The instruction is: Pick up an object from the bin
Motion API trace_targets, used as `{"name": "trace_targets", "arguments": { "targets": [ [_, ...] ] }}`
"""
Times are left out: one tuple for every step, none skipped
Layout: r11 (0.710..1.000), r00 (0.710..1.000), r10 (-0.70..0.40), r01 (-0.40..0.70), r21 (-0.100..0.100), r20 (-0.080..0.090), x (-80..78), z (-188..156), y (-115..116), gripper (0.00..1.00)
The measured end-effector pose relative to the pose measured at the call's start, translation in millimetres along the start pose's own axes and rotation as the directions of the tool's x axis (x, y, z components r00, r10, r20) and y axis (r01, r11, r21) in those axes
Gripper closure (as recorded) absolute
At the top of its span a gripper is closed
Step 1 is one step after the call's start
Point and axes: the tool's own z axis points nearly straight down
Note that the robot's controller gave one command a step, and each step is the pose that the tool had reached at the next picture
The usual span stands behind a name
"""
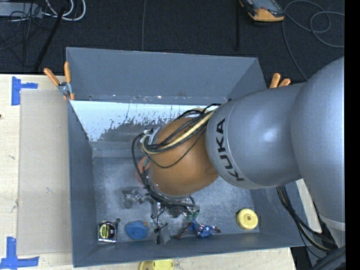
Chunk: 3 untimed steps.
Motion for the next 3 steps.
{"name": "trace_targets", "arguments": {
  "targets": [
    [0.984,0.984,-0.179,0.178,0.011,0.019,-10.2,48.8,16.9,0.0],
    [0.91,0.91,-0.416,0.416,-0.001,0.003,-1.5,50.9,17.2,1.0],
    [0.91,0.91,-0.415,0.415,-0.001,0.003,-1.5,50.9,17.2,1.0]
  ]
}}
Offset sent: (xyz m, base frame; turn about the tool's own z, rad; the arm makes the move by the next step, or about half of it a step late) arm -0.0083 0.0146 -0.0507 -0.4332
